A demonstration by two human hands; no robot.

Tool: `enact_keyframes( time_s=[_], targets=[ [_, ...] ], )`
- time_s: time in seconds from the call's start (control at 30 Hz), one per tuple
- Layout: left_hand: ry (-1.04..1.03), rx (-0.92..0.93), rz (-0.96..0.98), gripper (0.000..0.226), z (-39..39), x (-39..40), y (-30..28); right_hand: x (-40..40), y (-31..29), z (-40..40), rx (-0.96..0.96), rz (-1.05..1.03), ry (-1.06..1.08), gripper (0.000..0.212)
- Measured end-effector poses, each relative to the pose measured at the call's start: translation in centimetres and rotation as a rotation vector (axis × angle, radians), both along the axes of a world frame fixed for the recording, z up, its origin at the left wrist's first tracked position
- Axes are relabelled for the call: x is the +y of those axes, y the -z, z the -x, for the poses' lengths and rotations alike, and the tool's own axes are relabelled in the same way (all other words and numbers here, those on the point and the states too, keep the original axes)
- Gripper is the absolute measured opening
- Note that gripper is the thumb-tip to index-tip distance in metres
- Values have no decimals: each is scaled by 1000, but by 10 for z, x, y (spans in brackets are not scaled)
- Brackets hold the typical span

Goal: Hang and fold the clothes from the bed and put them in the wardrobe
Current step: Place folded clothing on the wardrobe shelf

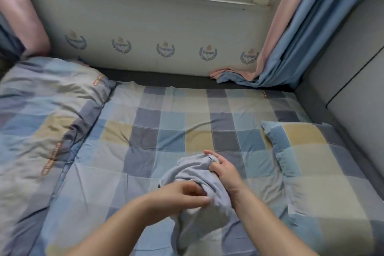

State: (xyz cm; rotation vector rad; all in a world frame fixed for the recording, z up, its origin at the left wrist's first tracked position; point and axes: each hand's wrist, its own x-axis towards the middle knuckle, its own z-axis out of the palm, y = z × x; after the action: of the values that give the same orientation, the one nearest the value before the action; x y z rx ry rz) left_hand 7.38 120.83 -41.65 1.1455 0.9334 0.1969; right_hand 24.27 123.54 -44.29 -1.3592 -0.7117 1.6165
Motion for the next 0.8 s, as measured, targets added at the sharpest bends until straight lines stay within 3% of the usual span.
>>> enact_keyframes(
  time_s=[0.07,0.13,0.27,0.33,0.43,0.5,0.6,0.73,0.8],
  targets=[
    [-191,-7,212,77,41,-19,-8,-34,-35,41,-49,-100,-66,36],
    [-411,0,355,105,70,-31,-18,-63,-69,72,-150,-222,-149,37],
    [-760,-256,392,90,118,-45,-63,-110,-130,126,-332,-424,-389,44],
    [-788,-346,236,64,131,-55,-92,-130,-147,142,-381,-466,-490,46],
    [-761,-303,4,35,141,-76,-131,-149,-173,145,-347,-502,-588,48],
    [-694,-306,-67,36,146,-88,-154,-151,-191,134,-320,-539,-596,68],
    [-625,-307,-125,43,146,-101,-185,-146,-222,108,-409,-568,-389,84],
    [-526,-274,-152,57,135,-128,-225,-131,-255,70,-693,-510,-251,88],
    [-474,-257,-176,54,128,-143,-244,-130,-267,55,-706,-400,-316,69]
  ],
)
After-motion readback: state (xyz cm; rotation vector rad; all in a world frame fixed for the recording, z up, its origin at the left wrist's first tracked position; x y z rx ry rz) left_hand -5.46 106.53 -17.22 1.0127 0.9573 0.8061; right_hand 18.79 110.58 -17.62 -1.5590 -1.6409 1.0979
